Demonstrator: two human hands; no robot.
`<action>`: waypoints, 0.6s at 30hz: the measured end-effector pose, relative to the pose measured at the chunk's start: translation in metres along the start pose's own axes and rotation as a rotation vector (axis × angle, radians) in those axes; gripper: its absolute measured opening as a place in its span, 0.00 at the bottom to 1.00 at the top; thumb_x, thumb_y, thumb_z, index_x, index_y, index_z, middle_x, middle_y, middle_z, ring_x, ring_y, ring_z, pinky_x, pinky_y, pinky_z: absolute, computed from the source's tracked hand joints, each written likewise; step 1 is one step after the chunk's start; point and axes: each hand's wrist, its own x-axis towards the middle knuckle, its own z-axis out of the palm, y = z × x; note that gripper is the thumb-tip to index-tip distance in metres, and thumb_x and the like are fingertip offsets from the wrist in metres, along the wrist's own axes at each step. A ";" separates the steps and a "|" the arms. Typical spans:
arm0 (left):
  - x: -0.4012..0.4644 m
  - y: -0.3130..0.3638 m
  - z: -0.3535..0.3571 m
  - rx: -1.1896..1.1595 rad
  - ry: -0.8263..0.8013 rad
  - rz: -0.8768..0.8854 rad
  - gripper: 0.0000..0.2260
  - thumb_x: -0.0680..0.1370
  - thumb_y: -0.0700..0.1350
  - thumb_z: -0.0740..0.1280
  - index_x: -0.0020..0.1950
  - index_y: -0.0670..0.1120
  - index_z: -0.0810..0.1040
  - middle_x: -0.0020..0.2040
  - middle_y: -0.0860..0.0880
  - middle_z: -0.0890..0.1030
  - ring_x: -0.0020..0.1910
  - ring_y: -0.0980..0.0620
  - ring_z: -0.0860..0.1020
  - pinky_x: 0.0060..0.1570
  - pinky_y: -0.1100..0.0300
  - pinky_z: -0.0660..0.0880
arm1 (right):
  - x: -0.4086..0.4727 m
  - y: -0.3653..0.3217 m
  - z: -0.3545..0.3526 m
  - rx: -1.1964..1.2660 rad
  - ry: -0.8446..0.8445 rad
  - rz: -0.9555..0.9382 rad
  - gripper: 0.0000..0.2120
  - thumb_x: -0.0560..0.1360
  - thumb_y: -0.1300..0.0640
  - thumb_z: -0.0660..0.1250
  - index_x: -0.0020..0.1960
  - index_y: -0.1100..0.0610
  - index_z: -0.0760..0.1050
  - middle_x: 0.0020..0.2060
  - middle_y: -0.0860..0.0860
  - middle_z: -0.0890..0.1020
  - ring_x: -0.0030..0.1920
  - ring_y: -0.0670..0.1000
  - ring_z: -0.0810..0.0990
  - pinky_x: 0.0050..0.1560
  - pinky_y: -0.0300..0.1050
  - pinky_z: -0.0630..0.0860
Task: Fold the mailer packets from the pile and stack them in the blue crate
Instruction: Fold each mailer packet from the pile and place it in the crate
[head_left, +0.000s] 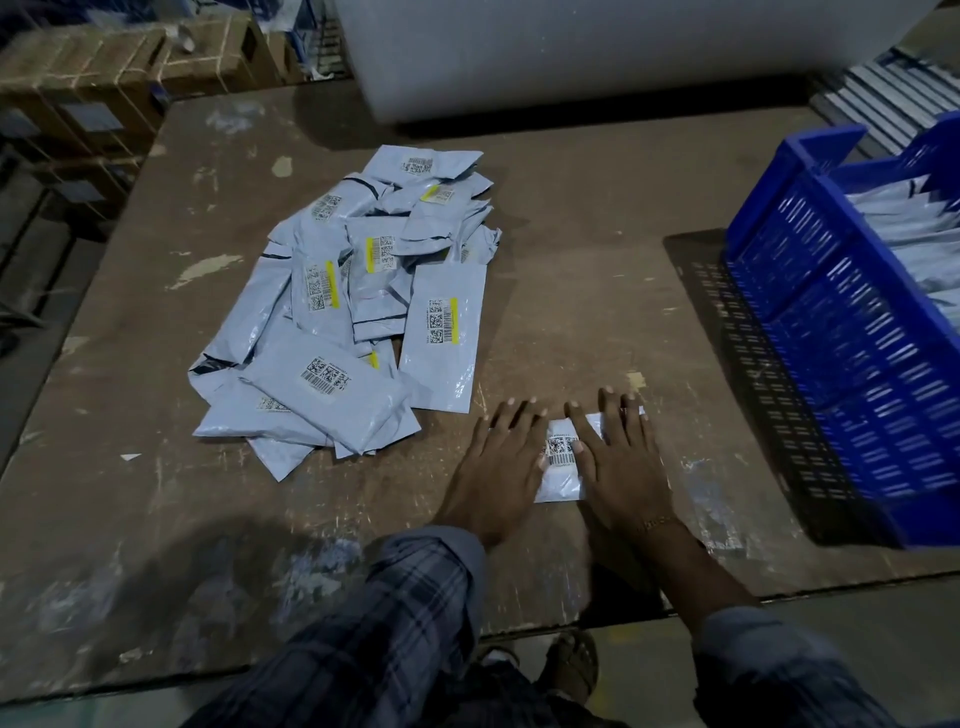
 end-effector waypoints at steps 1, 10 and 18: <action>0.002 -0.005 0.001 -0.002 -0.009 -0.008 0.27 0.89 0.55 0.46 0.87 0.49 0.49 0.88 0.47 0.48 0.86 0.44 0.46 0.82 0.40 0.53 | -0.006 -0.002 0.000 -0.001 0.002 0.007 0.27 0.86 0.45 0.49 0.84 0.45 0.54 0.84 0.56 0.49 0.84 0.60 0.43 0.83 0.58 0.44; -0.005 0.017 -0.006 0.076 0.020 -0.006 0.28 0.88 0.53 0.49 0.87 0.44 0.52 0.87 0.43 0.52 0.86 0.39 0.49 0.79 0.34 0.53 | -0.001 0.006 -0.003 -0.011 -0.035 -0.044 0.26 0.86 0.44 0.45 0.84 0.41 0.51 0.84 0.54 0.47 0.84 0.59 0.42 0.82 0.62 0.49; 0.002 -0.008 -0.012 0.065 0.000 -0.068 0.29 0.88 0.56 0.45 0.87 0.44 0.51 0.87 0.44 0.50 0.86 0.41 0.49 0.82 0.38 0.50 | -0.029 -0.012 -0.002 -0.005 -0.060 0.037 0.28 0.86 0.43 0.44 0.85 0.44 0.51 0.85 0.54 0.46 0.84 0.59 0.42 0.82 0.62 0.46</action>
